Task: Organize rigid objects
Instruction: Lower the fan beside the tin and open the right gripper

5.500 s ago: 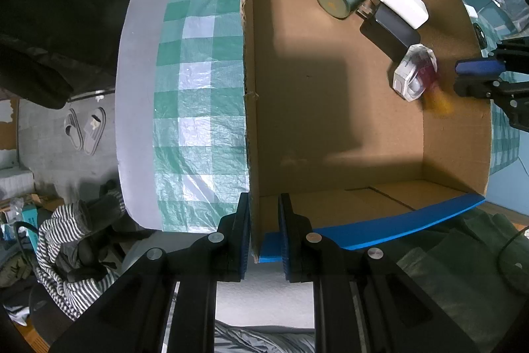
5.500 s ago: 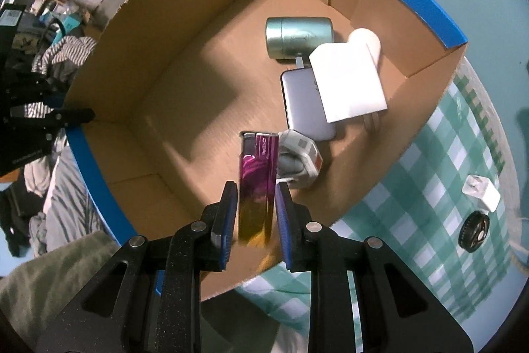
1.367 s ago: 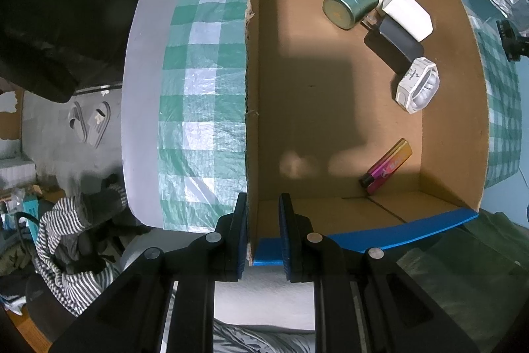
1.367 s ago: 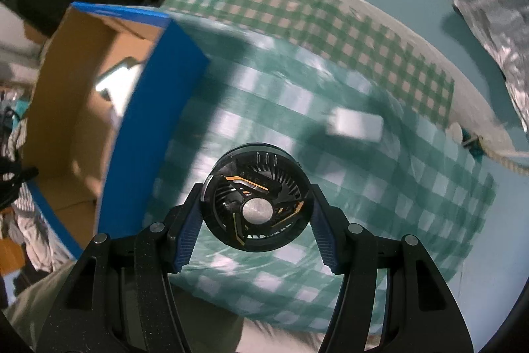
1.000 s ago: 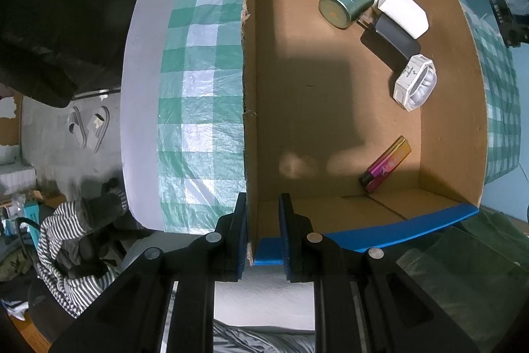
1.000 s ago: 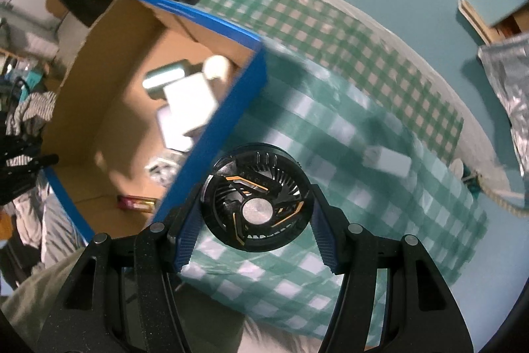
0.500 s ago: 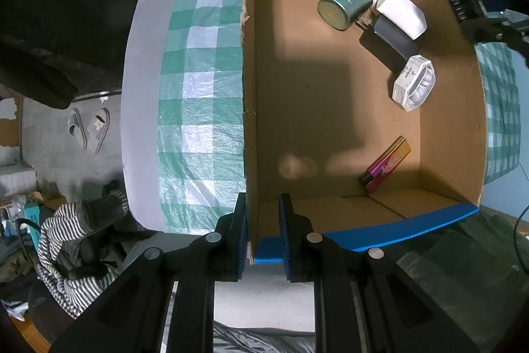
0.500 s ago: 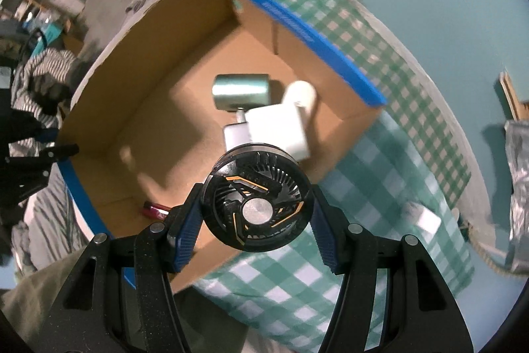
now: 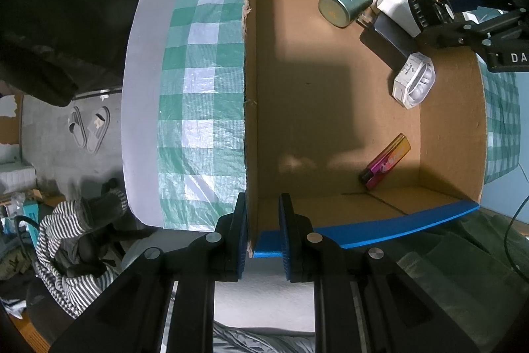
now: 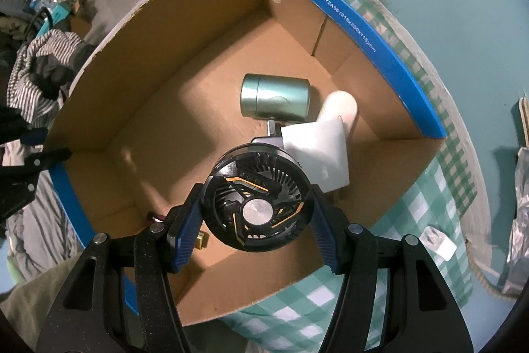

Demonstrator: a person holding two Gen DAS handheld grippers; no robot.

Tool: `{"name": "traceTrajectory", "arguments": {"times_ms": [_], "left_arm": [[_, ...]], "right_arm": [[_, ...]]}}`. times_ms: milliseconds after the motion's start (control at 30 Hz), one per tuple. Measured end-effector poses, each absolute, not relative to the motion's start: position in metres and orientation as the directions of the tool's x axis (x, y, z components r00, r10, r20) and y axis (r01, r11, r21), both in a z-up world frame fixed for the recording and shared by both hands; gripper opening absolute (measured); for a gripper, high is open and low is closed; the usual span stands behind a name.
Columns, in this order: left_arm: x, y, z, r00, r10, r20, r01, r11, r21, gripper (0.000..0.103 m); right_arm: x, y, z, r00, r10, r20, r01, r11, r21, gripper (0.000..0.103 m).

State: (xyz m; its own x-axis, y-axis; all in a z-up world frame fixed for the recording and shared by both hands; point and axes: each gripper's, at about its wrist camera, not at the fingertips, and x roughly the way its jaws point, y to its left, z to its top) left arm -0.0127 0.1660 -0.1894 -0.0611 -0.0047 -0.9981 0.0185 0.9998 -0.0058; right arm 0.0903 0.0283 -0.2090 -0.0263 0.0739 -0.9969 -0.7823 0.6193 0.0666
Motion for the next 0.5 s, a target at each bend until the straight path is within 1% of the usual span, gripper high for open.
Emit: {"name": "traceTrajectory", "arguments": {"times_ms": [133, 500], "left_arm": [[-0.014, 0.166, -0.189, -0.059, -0.005, -0.998, 0.018, 1.000, -0.007, 0.016], [-0.014, 0.166, -0.188, -0.058, -0.002, -0.998, 0.025, 1.000, -0.004, 0.016]], "right_arm": [[0.092, 0.027, -0.212, -0.019, 0.066, -0.998, -0.776, 0.628, 0.057, 0.062], [0.098, 0.018, -0.191, 0.007, 0.126, -0.992, -0.751, 0.656, 0.078, 0.062]]}}
